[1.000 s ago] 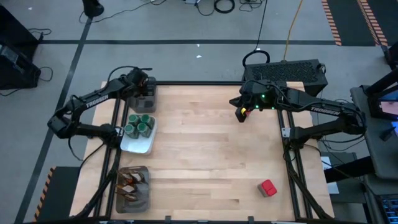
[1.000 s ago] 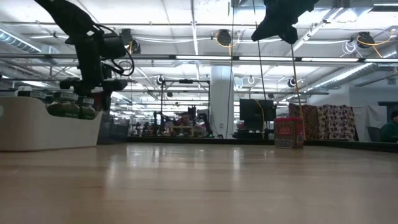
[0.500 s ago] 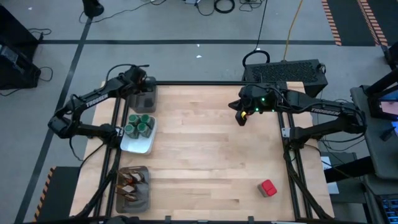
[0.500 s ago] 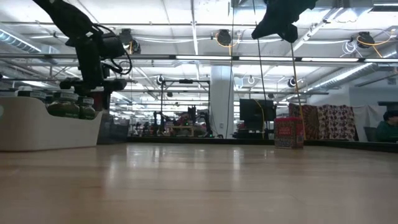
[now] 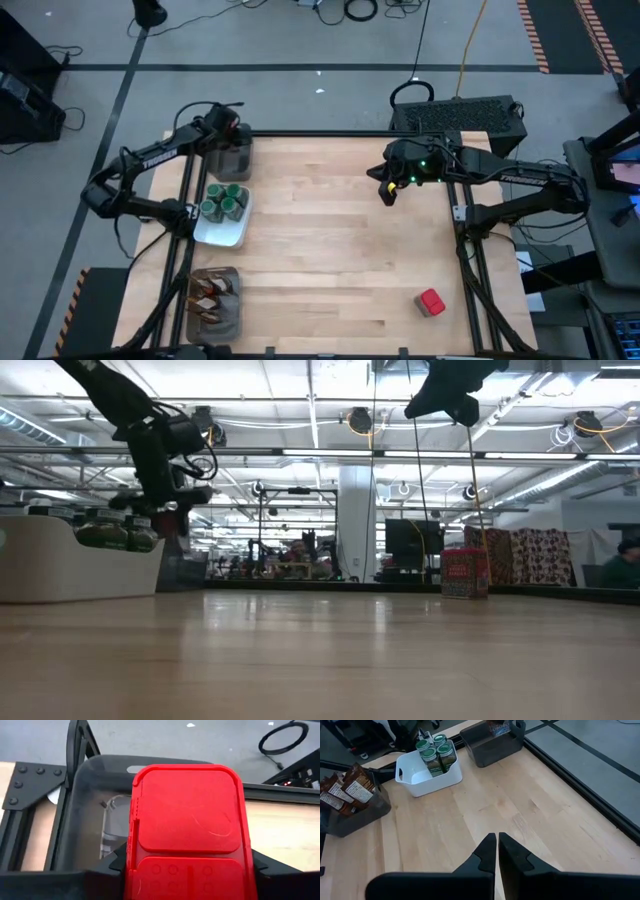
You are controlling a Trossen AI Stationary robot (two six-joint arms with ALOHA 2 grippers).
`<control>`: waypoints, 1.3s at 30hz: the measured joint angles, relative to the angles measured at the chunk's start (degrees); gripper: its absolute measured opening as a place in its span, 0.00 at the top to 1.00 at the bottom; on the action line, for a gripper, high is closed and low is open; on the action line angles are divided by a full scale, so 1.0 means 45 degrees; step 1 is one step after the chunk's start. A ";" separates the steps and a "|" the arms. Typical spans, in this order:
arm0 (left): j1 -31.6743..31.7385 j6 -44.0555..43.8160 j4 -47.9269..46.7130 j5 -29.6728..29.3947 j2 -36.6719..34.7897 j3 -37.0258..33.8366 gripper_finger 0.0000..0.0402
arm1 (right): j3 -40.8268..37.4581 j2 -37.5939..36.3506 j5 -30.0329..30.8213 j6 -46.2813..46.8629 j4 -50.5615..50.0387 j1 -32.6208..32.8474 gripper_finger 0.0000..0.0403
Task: Sort spices by type
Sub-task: Put the red seasoning can into the top black bin
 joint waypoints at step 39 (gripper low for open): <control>-0.0330 -0.0547 0.2133 -0.0392 0.2746 0.0019 0.30 | 0.0000 0.0005 0.0000 -0.0062 0.0000 -0.0007 1.00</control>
